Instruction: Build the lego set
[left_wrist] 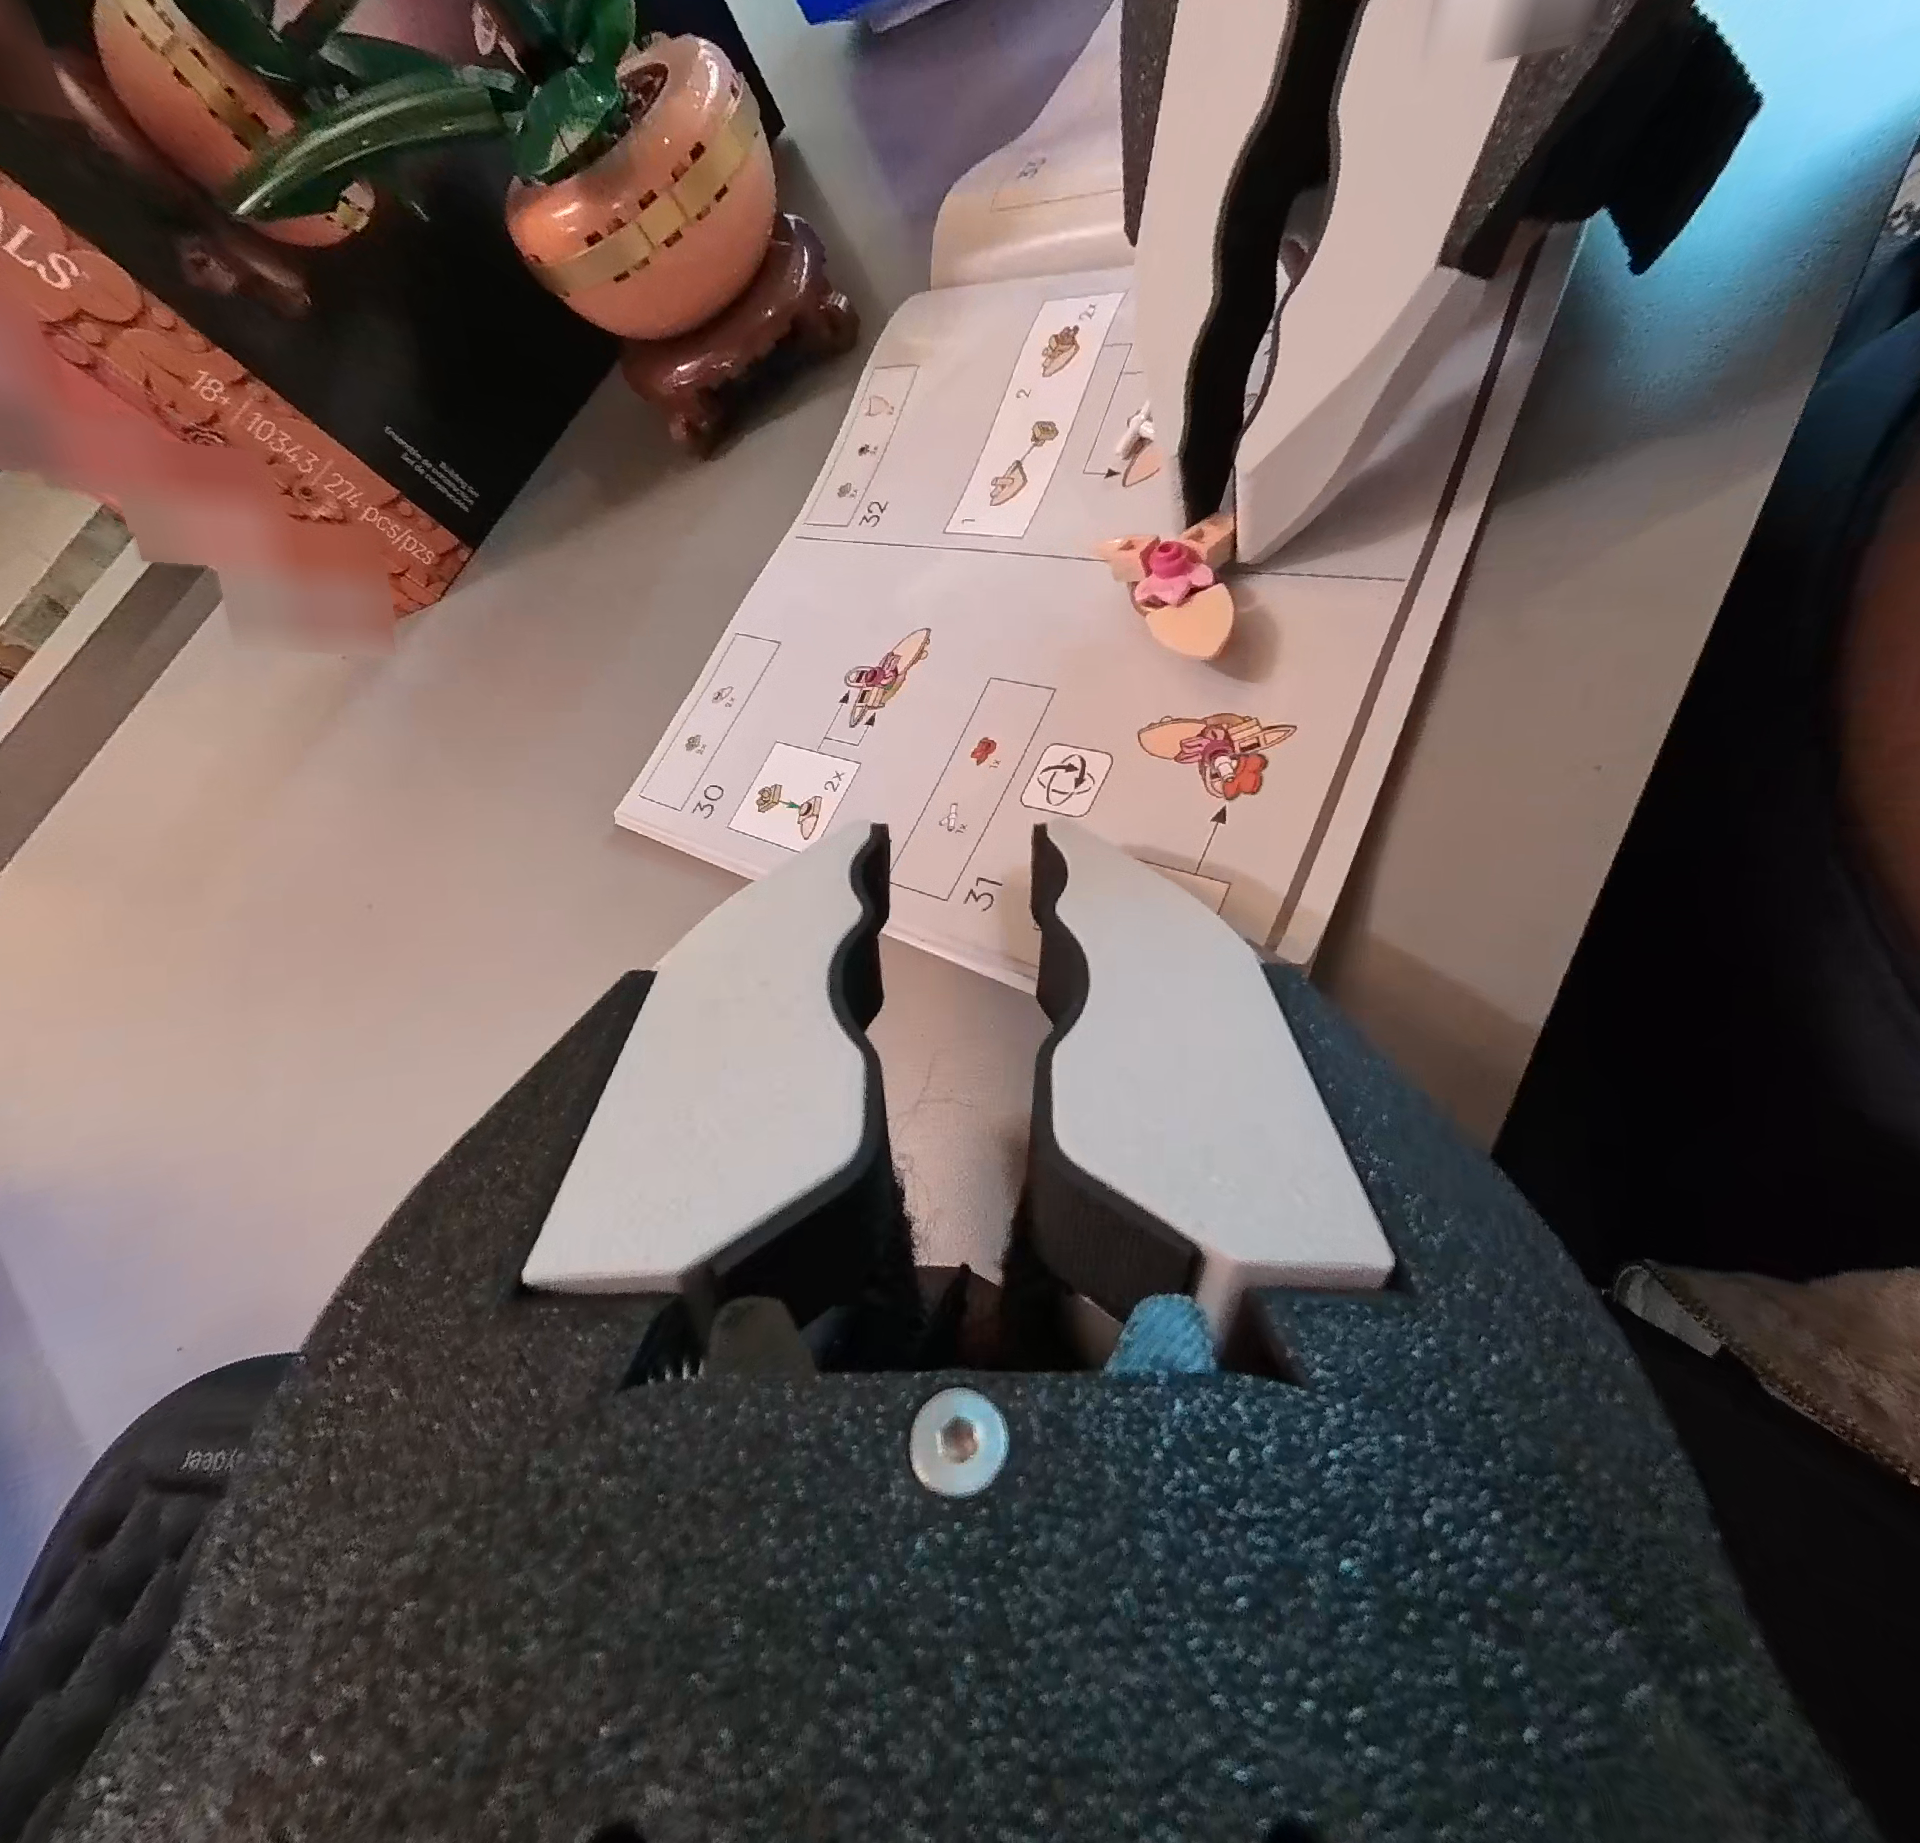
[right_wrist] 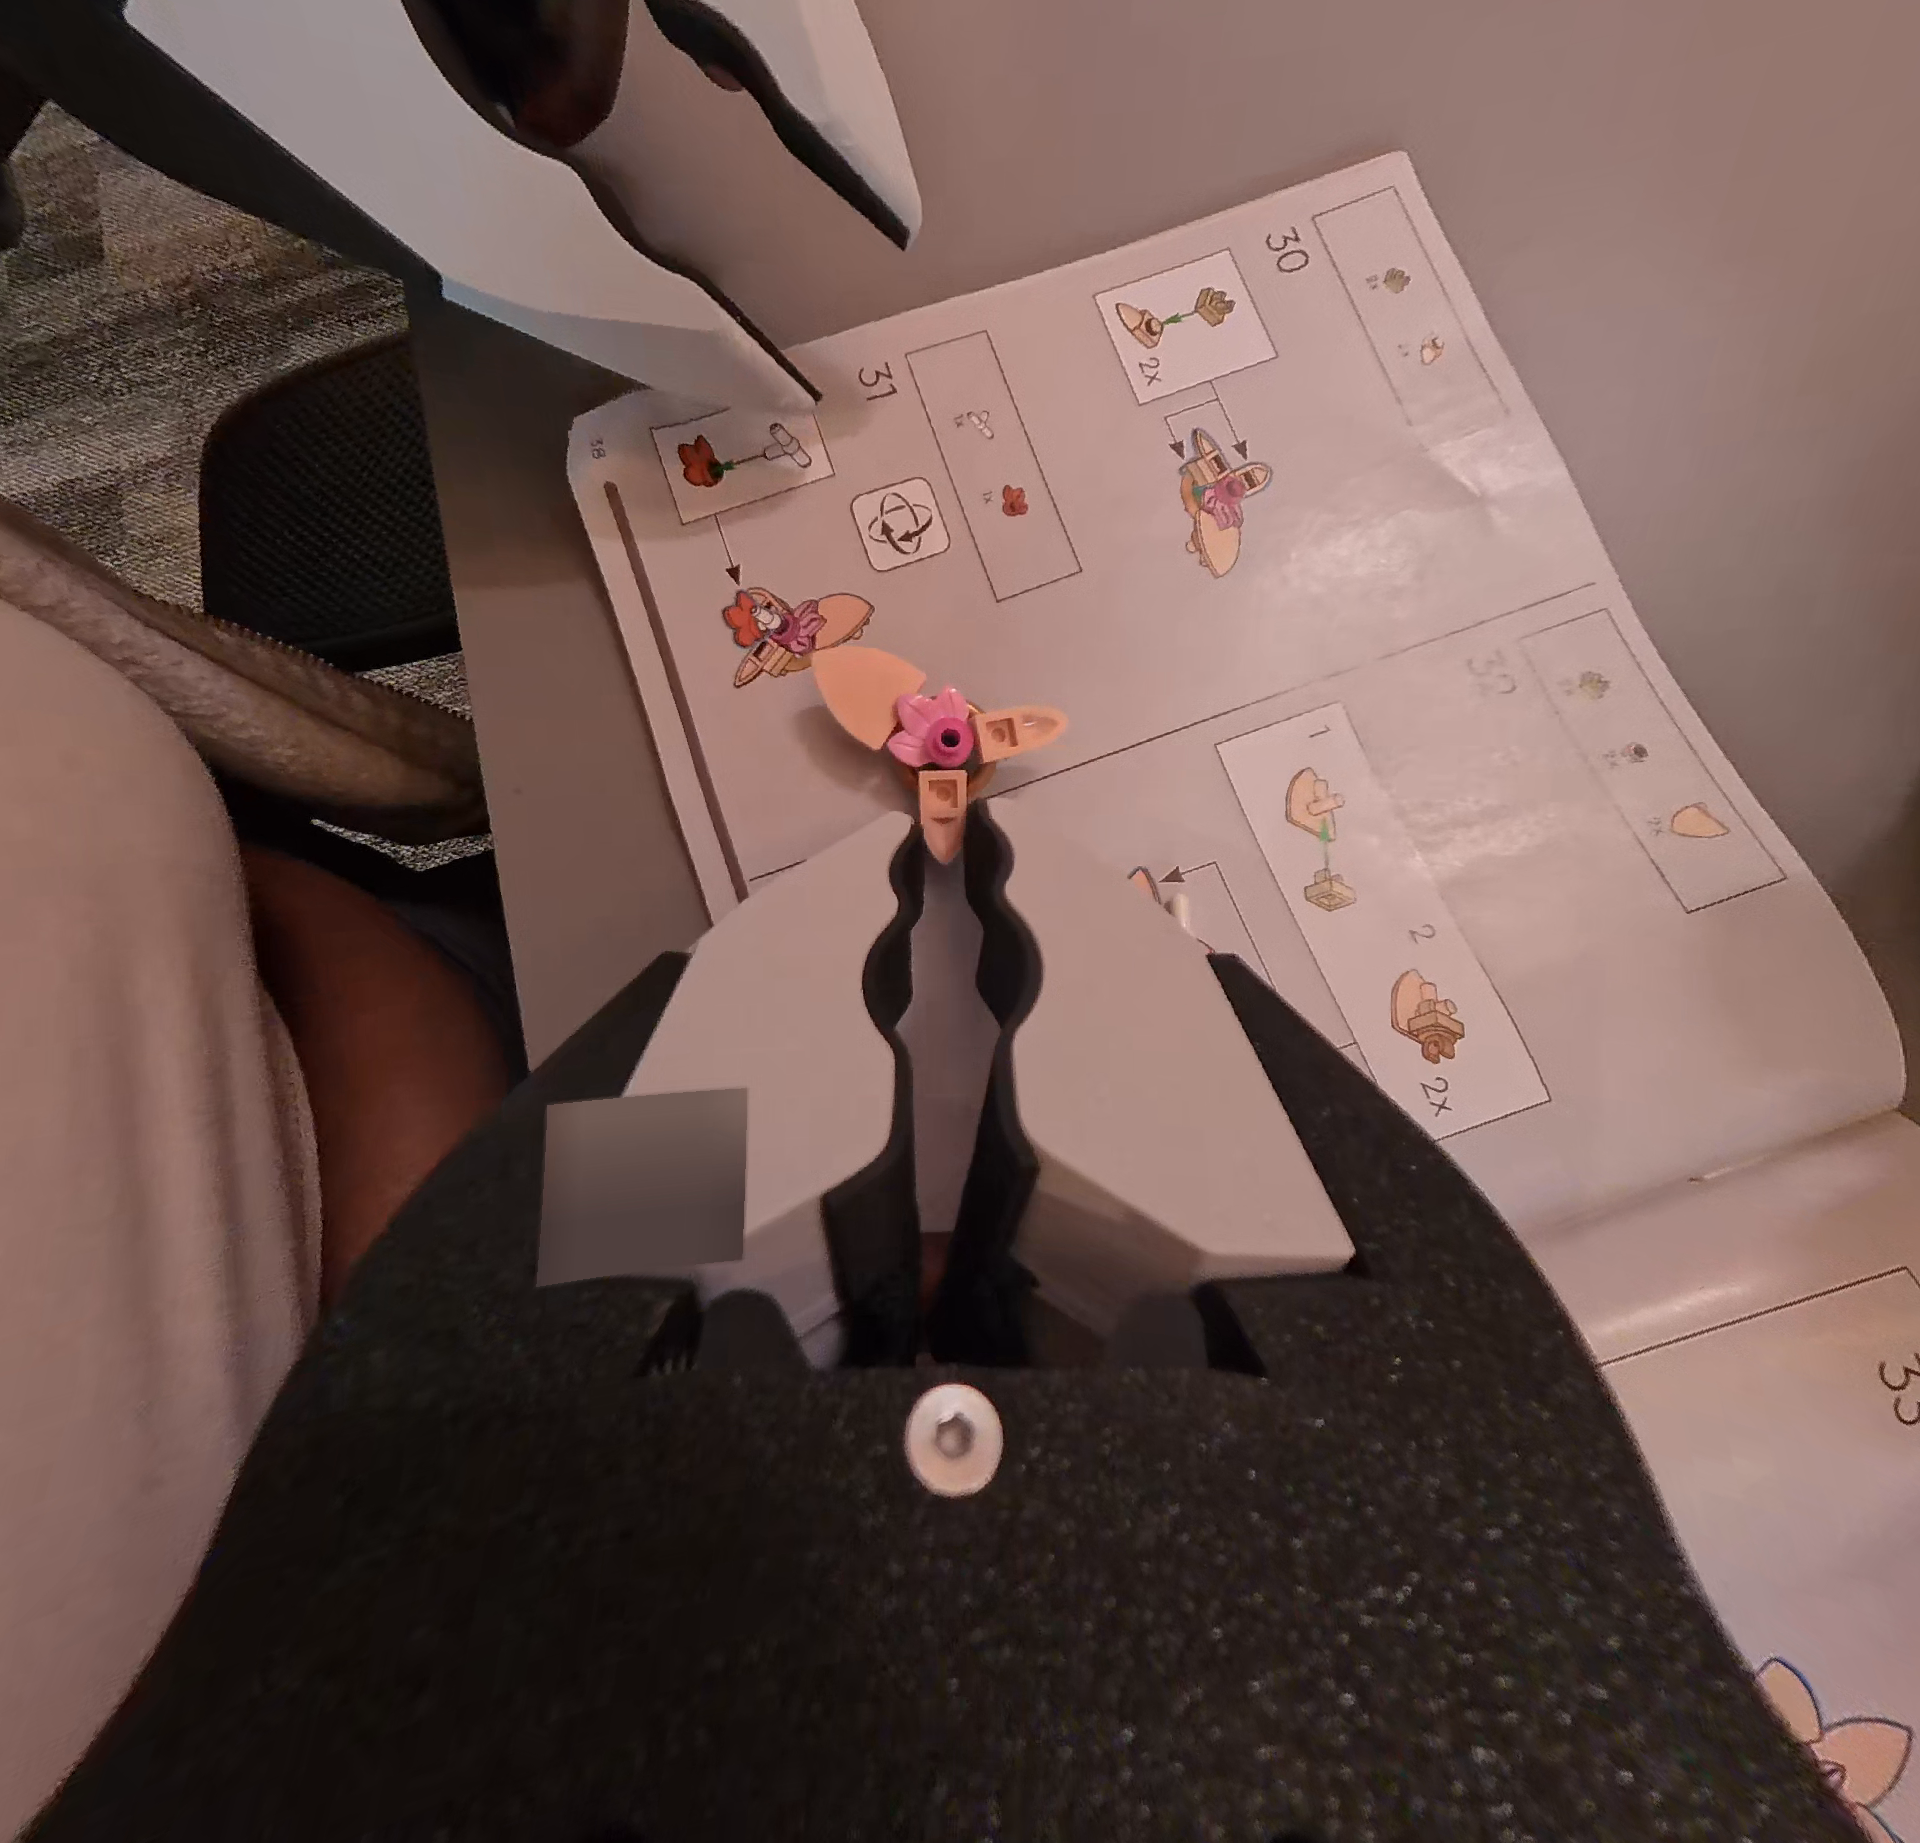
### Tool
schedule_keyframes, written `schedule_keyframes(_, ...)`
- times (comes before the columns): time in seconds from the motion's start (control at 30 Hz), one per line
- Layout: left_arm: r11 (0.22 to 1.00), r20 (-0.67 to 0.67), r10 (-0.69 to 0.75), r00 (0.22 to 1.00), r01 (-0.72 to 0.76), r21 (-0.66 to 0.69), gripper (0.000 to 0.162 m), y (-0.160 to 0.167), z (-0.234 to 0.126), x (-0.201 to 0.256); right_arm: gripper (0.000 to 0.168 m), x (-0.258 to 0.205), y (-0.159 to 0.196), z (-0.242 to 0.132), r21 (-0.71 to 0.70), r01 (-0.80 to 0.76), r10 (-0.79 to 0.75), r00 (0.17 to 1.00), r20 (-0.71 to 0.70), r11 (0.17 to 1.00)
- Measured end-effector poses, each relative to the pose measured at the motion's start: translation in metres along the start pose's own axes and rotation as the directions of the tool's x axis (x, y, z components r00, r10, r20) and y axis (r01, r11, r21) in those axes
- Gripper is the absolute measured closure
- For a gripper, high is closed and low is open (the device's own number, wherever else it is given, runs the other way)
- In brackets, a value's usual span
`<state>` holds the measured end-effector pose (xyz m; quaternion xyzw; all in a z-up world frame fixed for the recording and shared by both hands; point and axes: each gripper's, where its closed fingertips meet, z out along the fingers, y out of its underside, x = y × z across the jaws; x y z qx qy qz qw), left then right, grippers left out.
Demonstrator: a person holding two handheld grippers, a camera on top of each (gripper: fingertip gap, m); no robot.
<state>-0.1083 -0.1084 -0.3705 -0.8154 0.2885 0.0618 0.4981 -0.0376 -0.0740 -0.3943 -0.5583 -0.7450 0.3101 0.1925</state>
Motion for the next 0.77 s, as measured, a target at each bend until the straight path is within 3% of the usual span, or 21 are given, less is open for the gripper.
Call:
schedule_keyframes(0.63,1.0,-0.022,-0.007,1.0,0.007,0.004,0.136,0.0,0.0,0.001,0.152,-0.002,0.0,0.0,0.007,-0.001,0.001,1.0,-0.001,1.0)
schedule_keyframes(0.77,0.989,-0.058,-0.075,0.996,0.081,0.125,0.136,-0.013,-0.012,-0.003,0.151,-0.003,-0.001,-0.002,0.015,-0.006,0.006,1.0,0.002,1.0)
